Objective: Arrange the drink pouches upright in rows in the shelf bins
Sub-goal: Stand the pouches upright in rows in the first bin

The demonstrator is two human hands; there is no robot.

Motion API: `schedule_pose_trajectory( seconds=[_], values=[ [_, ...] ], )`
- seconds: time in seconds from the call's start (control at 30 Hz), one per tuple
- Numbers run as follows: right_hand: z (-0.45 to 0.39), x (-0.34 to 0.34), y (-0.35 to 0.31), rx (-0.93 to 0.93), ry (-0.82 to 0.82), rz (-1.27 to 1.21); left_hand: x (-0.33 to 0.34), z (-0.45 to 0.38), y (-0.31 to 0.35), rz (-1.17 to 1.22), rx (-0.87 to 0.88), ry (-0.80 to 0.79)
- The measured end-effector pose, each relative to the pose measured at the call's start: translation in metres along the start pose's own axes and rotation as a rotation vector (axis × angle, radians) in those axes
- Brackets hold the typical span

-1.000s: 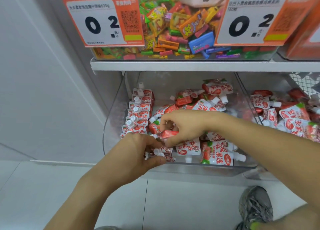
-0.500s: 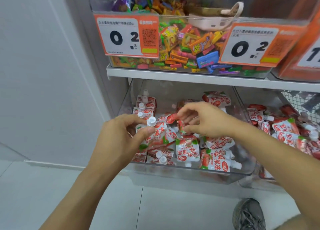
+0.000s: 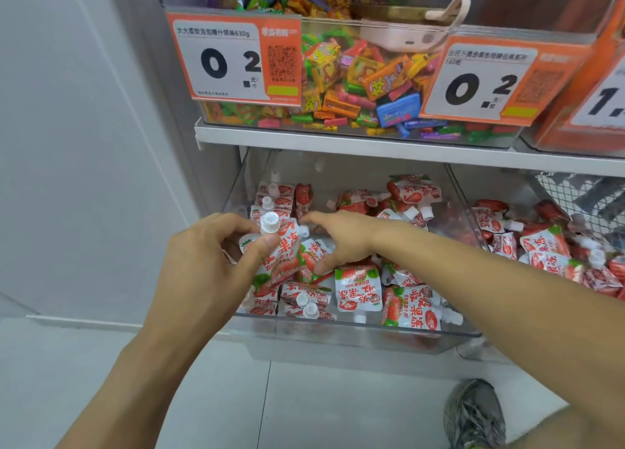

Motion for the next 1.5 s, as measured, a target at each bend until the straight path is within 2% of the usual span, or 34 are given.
schedule_pose_trajectory(
  seconds=[0.07,0.2,0.33,0.43,0.6,0.73,0.8,0.97,1.13,1.27,1.4,1.5],
  values=[
    [-0.003,0.002,-0.001,0.018,-0.004,0.027,0.0,-0.001,0.0,0.008,-0.002,-0.005],
    [0.003,-0.006,-0.002,-0.005,0.113,-0.013,-0.001,-0.001,0.0,0.017,-0.013,0.002],
    [0.023,-0.018,-0.009,-0.08,0.227,0.051,-0.002,-0.002,-0.001,0.042,-0.013,0.023],
    [0.04,-0.035,-0.02,-0.16,0.31,-0.017,0.0,-0.003,-0.001,0.045,-0.018,0.034],
    [0.04,-0.029,-0.034,-0.085,0.192,0.123,0.001,-0.006,-0.001,0.02,-0.025,0.05],
    [0.034,-0.008,-0.032,-0.124,0.055,0.002,0.003,-0.01,0.001,-0.027,-0.023,0.062],
    [0.035,-0.006,-0.025,-0.129,0.075,-0.062,0.004,-0.012,0.002,-0.03,-0.013,0.072],
    [0.039,-0.014,-0.022,-0.151,0.277,-0.107,0.006,-0.014,0.004,-0.039,-0.003,0.079],
    [0.029,0.012,-0.028,-0.166,0.059,-0.196,0.009,-0.017,0.003,-0.05,0.012,0.077],
    [0.029,0.013,-0.03,-0.176,-0.068,-0.152,0.01,-0.018,0.001,-0.083,0.005,0.076],
    [0.039,0.031,-0.03,-0.202,-0.239,-0.306,0.017,-0.022,0.001,-0.081,0.012,0.066],
    [0.045,0.039,-0.026,-0.188,-0.253,-0.381,0.028,-0.026,0.005,-0.067,0.046,0.043]
  ],
)
Point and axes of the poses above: each hand's wrist, its own z-axis away from the middle knuckle, its own x-axis out of the palm, y = z × x, the point moved 10 cm from there along -z, towards the middle knuckle, and after that the axes turned 11 degrees about -y, right-handed, at the moved point
